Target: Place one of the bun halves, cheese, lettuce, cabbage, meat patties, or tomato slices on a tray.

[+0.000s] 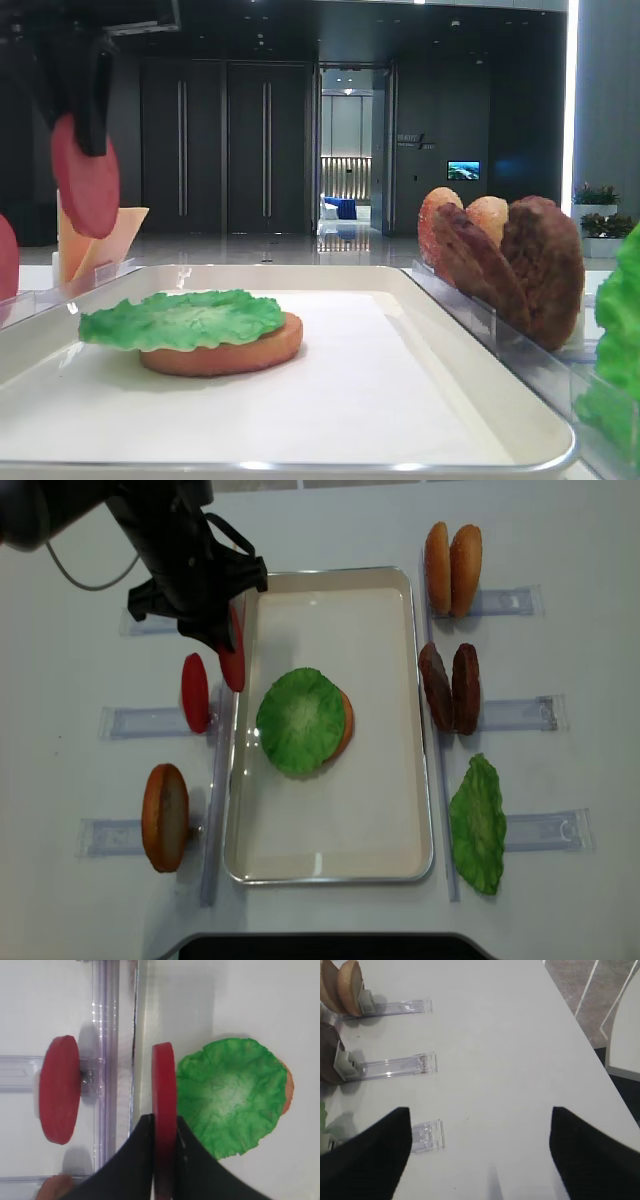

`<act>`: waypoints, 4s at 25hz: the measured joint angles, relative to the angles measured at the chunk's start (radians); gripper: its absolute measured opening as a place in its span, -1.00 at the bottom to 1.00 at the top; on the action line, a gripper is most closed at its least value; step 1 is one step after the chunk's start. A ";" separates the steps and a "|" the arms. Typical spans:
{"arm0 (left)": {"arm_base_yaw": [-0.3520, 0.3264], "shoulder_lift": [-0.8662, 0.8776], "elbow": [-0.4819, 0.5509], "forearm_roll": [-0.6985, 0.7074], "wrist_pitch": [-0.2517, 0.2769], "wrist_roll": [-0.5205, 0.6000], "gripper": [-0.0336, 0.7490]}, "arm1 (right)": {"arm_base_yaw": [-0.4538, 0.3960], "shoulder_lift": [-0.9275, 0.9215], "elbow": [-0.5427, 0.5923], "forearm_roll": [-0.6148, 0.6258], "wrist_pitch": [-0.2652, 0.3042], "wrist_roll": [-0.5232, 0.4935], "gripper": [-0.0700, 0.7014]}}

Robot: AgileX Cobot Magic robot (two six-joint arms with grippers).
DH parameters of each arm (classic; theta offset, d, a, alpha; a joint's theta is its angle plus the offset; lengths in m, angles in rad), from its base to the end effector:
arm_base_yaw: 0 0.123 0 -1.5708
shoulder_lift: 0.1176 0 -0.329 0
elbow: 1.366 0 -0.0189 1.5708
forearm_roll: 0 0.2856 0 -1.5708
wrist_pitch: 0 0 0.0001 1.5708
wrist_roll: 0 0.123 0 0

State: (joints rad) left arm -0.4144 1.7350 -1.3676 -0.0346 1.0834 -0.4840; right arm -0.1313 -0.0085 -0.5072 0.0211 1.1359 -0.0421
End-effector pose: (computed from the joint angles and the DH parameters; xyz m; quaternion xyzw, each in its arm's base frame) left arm 0.3613 -0.1631 0.2579 -0.0411 0.9937 -0.0594 0.0862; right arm 0.0036 0.0019 0.2738 0.0378 0.8675 -0.0325 0.4949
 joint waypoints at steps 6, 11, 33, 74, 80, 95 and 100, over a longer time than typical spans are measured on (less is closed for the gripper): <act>-0.089 0.000 0.013 -0.046 -0.090 0.000 -0.79 | 0.000 0.000 0.000 0.000 0.000 0.000 0.58; -0.091 0.002 0.015 -0.170 -0.152 0.075 -0.79 | 0.000 0.000 0.000 0.000 0.000 0.000 0.58; -0.150 0.014 0.182 -0.341 -0.316 0.289 -0.79 | 0.000 0.000 0.000 0.000 0.000 0.000 0.58; -0.120 0.054 0.205 -0.258 -0.286 0.307 -0.19 | 0.000 0.000 0.000 0.000 0.000 0.000 0.58; -0.120 0.040 0.205 -0.139 -0.223 0.219 0.05 | 0.000 0.000 0.000 0.000 0.000 0.000 0.58; -0.120 -0.085 -0.088 0.058 0.090 0.131 0.32 | 0.000 0.000 0.000 0.000 0.000 0.000 0.58; -0.120 -0.085 -0.204 0.093 0.137 0.128 0.57 | 0.000 0.000 0.000 0.000 0.000 0.000 0.58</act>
State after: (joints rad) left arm -0.5346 1.6502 -1.5715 0.0586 1.2206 -0.3559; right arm -0.1313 -0.0085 -0.5072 0.0211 1.1359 -0.0421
